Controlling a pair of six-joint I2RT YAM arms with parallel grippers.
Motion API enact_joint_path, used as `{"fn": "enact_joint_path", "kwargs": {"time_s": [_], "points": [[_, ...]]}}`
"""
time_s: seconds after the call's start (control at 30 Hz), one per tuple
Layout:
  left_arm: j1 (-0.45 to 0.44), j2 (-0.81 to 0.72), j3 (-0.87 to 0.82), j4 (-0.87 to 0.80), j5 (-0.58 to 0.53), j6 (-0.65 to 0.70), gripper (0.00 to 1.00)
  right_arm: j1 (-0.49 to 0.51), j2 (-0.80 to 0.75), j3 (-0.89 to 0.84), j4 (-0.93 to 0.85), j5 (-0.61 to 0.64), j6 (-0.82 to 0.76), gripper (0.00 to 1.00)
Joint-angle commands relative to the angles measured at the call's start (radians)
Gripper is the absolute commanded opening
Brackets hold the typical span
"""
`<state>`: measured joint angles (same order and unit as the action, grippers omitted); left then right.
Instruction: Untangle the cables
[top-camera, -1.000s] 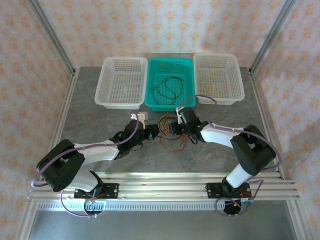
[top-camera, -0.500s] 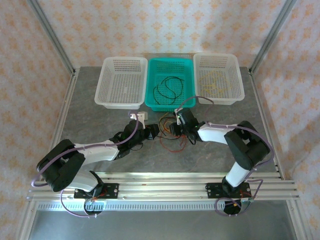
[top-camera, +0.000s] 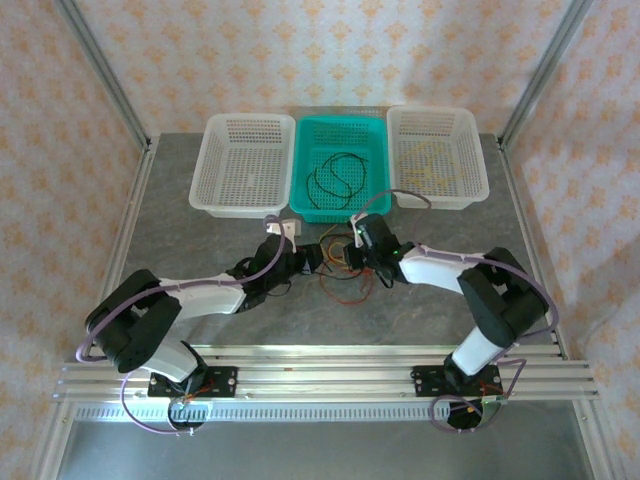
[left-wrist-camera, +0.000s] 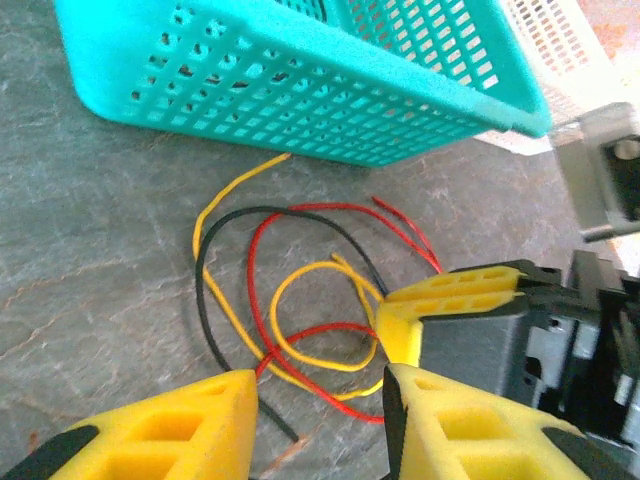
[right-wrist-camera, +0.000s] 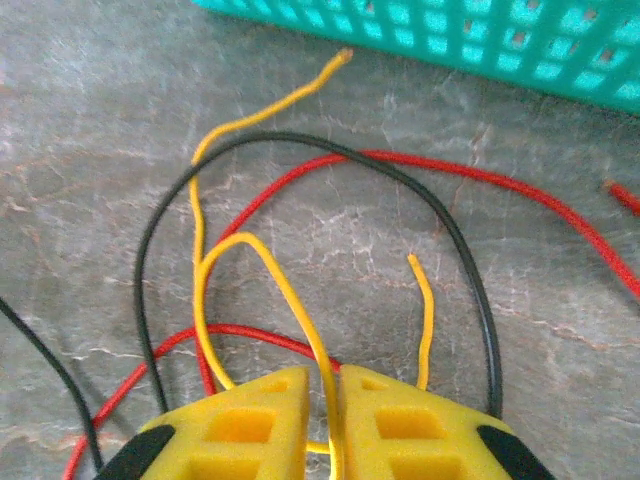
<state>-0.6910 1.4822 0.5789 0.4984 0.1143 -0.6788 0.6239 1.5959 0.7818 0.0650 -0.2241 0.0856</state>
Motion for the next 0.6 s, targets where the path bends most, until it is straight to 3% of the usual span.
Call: {"fn": "enact_joint_path", "kwargs": {"time_s": [0.0, 0.23, 0.37, 0.57], "points": [[0.019, 0.027, 0.043, -0.021, -0.026, 0.026, 0.39, 0.007, -0.069, -0.003, -0.046, 0.031, -0.018, 0.11], [0.036, 0.053, 0.049, -0.014, -0.009, 0.021, 0.40, 0.007, -0.115, -0.008, -0.080, 0.048, -0.028, 0.04], [0.037, 0.053, 0.034, 0.020, 0.039, 0.034, 0.43, 0.007, -0.066, 0.016, -0.082, 0.039, -0.026, 0.26], [0.023, 0.052, -0.014, 0.094, 0.097, 0.032, 0.45, 0.007, -0.006, 0.043, -0.058, 0.039, -0.021, 0.33]]}}
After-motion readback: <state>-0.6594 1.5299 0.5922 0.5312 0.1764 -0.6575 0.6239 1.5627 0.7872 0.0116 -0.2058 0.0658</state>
